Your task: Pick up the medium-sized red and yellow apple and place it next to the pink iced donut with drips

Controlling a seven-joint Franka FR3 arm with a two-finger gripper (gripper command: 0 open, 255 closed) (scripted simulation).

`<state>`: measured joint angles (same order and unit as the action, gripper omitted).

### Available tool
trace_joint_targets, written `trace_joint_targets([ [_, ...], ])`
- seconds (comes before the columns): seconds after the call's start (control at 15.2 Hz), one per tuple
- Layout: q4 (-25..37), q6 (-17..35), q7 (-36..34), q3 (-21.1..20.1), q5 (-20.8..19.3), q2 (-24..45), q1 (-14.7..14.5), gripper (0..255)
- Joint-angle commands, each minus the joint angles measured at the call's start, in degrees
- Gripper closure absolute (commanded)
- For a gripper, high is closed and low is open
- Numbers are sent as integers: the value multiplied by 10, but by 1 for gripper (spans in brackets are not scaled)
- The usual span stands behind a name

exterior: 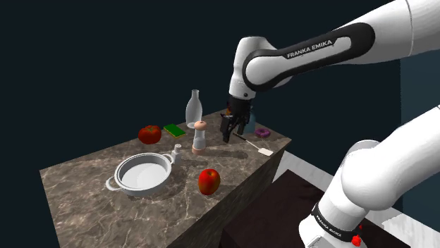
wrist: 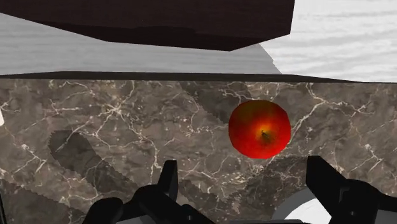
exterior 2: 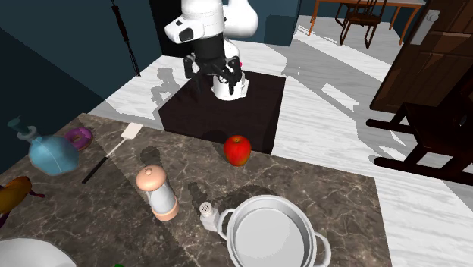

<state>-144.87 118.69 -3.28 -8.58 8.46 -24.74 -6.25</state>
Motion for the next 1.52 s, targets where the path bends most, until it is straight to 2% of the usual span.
trace_joint_targets([
  [0.0,2,35,-5,-13,6,37,-9,0],
  [0.46,14,146,-15,-48,14,169,-32,0],
  [0.92,-5,207,-18,-53,12,211,-35,0],
  [1.45,-6,212,-19,-53,11,215,-35,0],
])
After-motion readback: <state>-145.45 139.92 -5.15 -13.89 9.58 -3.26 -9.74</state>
